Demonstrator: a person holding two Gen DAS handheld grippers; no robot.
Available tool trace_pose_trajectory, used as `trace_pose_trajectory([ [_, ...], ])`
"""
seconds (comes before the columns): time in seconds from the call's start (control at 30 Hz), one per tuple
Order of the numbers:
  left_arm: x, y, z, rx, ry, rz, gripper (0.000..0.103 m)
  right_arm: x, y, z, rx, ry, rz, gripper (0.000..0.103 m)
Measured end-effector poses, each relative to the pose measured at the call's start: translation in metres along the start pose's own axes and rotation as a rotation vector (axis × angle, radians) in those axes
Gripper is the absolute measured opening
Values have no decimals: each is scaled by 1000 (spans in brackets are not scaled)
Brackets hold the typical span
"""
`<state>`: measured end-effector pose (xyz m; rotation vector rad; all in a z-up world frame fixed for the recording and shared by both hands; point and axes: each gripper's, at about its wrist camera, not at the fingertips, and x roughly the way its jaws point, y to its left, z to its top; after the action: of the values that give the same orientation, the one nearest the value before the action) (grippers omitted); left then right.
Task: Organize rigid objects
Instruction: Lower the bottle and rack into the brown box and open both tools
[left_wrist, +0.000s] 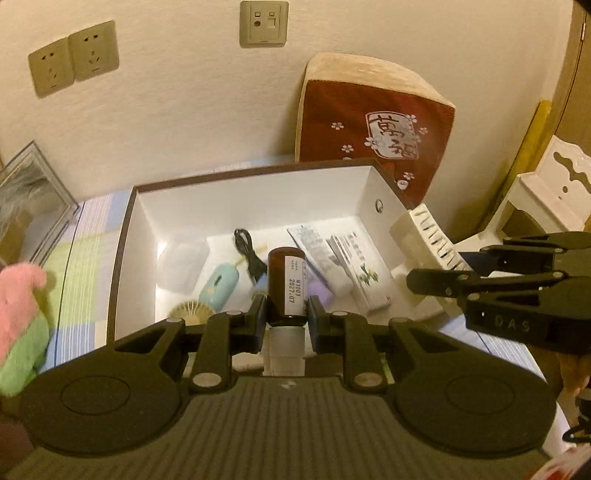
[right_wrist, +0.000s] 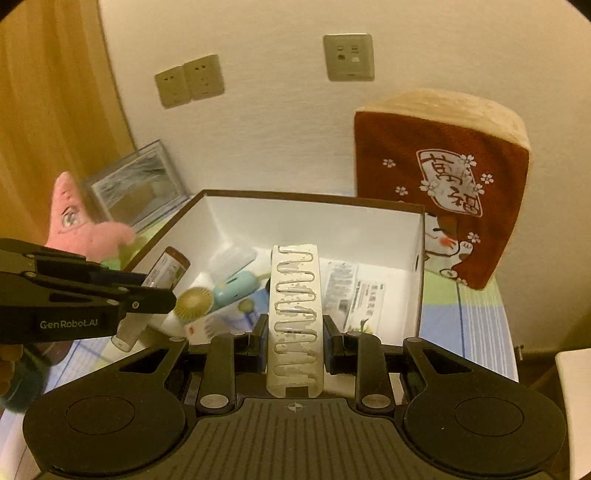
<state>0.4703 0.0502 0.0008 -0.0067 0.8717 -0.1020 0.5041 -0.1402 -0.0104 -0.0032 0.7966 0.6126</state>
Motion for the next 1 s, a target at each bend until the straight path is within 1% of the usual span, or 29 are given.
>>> trace_pose_trajectory([
  [0.23,36,8,21,-8,37,10,21,28,-11,11,11,20,-14,28],
  [0.5,79,24,41,-18,76,29,21,70,-25,22,34,70,-14,28],
  [0.73,108,34,47,-29,111,37,21,98,-35,29,49,101,-7,28],
  [1.0,132,40,54,-37,122,44,21,119,-41,35,69,121,-3,28],
])
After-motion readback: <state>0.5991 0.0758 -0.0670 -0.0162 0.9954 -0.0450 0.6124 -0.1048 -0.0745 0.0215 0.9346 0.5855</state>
